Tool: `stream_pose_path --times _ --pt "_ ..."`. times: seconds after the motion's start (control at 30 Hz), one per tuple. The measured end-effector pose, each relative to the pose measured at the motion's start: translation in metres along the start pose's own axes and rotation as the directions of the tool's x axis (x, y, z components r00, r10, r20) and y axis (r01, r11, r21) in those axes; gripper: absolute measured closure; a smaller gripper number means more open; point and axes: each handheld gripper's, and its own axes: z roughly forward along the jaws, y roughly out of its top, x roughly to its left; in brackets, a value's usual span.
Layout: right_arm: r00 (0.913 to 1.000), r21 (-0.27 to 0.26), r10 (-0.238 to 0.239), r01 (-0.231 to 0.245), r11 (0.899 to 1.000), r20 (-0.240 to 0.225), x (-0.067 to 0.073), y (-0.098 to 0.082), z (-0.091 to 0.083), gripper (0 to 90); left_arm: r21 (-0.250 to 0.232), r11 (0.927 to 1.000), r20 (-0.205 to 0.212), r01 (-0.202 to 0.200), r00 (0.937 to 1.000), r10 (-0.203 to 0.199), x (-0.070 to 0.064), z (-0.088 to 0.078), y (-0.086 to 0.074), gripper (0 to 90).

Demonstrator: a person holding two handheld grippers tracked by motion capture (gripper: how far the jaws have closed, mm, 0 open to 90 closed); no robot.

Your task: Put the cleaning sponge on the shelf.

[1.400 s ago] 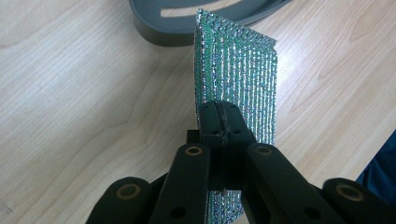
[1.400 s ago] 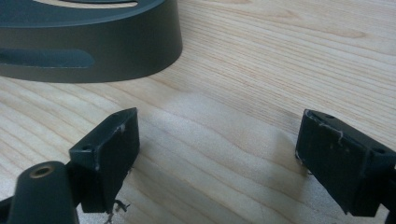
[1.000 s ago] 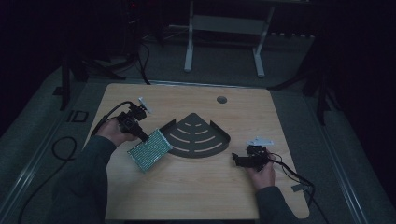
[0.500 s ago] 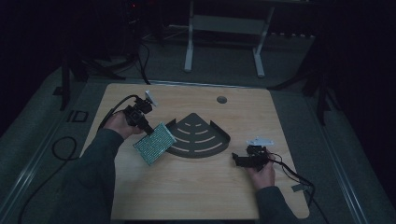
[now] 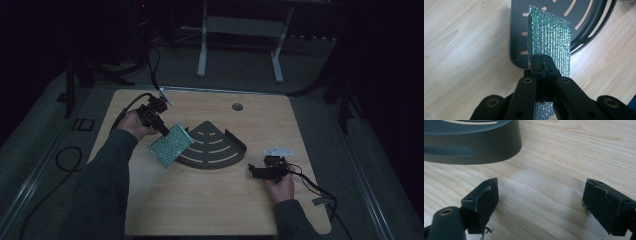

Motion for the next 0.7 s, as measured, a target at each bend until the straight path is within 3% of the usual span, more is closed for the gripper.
stream_pose_path --times 0.7 --pt "1.0000 -0.002 -0.002 0.002 1.000 -0.001 0.000 0.000 0.000 13.0 0.020 0.9998 -0.047 0.000 0.9989 0.001 0.000 0.001 0.033 90.0"
